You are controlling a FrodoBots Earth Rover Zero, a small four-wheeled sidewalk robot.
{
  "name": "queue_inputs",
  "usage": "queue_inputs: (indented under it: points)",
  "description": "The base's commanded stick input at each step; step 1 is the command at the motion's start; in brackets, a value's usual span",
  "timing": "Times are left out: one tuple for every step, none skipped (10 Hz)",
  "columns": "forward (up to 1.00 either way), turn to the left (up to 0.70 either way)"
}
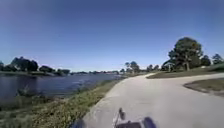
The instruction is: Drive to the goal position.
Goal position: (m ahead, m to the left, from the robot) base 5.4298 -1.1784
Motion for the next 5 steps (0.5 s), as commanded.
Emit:
queue_inputs:
  points:
    - [0.85, 0.00]
    - [0.85, 0.00]
    - [0.85, 0.00]
    - [0.85, 0.00]
    - [0.85, 0.00]
